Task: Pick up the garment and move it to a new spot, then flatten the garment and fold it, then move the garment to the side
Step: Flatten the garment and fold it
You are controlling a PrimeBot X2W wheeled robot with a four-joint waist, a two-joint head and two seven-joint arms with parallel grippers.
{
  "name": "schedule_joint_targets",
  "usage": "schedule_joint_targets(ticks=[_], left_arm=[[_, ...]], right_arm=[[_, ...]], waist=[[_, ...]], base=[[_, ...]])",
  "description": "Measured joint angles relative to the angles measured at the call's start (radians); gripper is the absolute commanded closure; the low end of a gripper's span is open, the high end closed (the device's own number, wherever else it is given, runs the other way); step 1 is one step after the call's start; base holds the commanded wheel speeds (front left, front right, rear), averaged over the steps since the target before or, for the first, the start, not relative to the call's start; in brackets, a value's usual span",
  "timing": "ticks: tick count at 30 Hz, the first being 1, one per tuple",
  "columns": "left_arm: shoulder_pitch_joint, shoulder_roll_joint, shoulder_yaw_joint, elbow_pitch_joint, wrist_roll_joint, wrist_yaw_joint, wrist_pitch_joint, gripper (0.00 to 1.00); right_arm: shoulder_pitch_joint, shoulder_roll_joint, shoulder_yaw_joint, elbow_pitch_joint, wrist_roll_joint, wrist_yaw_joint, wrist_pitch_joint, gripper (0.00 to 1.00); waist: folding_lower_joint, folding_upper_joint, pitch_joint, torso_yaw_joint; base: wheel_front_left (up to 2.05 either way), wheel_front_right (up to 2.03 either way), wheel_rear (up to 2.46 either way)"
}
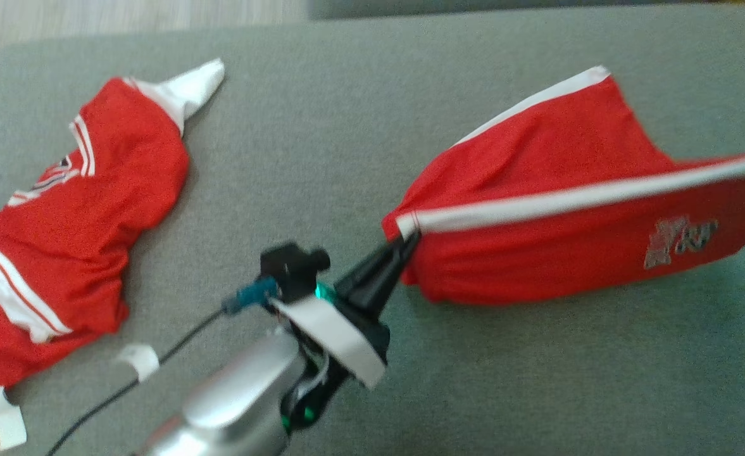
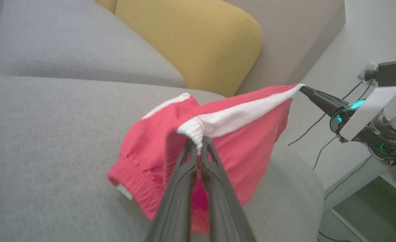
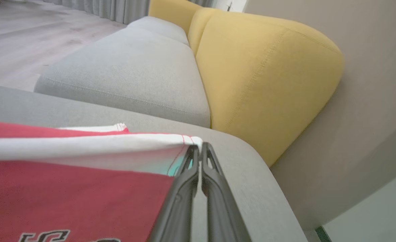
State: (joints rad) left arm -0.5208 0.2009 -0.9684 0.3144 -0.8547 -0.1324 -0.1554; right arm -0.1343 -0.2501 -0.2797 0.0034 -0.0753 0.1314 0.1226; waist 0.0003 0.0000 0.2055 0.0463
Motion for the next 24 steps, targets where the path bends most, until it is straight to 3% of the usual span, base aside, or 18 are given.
schedule_joint_targets(ticks=[11, 18, 19, 20, 21, 22, 23, 24], left_arm=[[-0.200, -0.067, 0.002, 0.182, -0.098, 0.000, -0.044, 1.00], [-0.255, -0.086, -0.032, 0.272, -0.149, 0.000, -0.066, 1.00], [-0.258, -0.089, -0.037, 0.279, -0.155, 0.000, -0.068, 1.00], [-0.261, -0.091, -0.040, 0.287, -0.160, 0.000, -0.072, 1.00], [-0.263, -0.091, -0.043, 0.295, -0.166, 0.000, -0.075, 0.85], [-0.266, -0.092, -0.048, 0.302, -0.168, 0.000, -0.076, 0.61], [-0.271, -0.092, -0.058, 0.309, -0.174, 0.000, -0.076, 0.53], [-0.275, -0.093, -0.067, 0.314, -0.179, 0.000, -0.078, 0.16]], right_arm=[[-0.370, -0.055, 0.131, 0.318, 0.006, 0.000, -0.027, 1.00], [-0.499, -0.056, 0.185, 0.492, -0.015, 0.000, -0.079, 1.00], [-0.513, -0.056, 0.188, 0.514, -0.020, 0.000, -0.089, 0.93], [-0.526, -0.056, 0.190, 0.535, -0.024, 0.000, -0.097, 0.62], [-0.539, -0.056, 0.193, 0.556, -0.028, 0.000, -0.107, 0.24], [-0.551, -0.056, 0.197, 0.574, -0.032, 0.000, -0.116, 0.00], [-0.562, -0.056, 0.201, 0.589, -0.037, 0.000, -0.130, 0.00], [-0.571, -0.056, 0.204, 0.602, -0.040, 0.000, -0.143, 0.00]], waist=[[0.0001, 0.0000, 0.148, 0.054], [0.0000, 0.0000, 0.192, 0.074], [0.0000, 0.0000, 0.195, 0.076], [-0.0001, 0.0000, 0.197, 0.078], [-0.0001, 0.0000, 0.197, 0.080], [-0.0002, 0.0000, 0.197, 0.082], [-0.0002, 0.0000, 0.196, 0.084], [-0.0002, 0.0000, 0.194, 0.085]], base=[[0.00, 0.00, 0.00], [0.00, 0.00, 0.00], [0.00, 0.00, 0.00], [0.00, 0.00, 0.00], [0.00, 0.00, 0.00], [0.00, 0.00, 0.00], [0.00, 0.00, 0.00], [0.00, 0.00, 0.00]])
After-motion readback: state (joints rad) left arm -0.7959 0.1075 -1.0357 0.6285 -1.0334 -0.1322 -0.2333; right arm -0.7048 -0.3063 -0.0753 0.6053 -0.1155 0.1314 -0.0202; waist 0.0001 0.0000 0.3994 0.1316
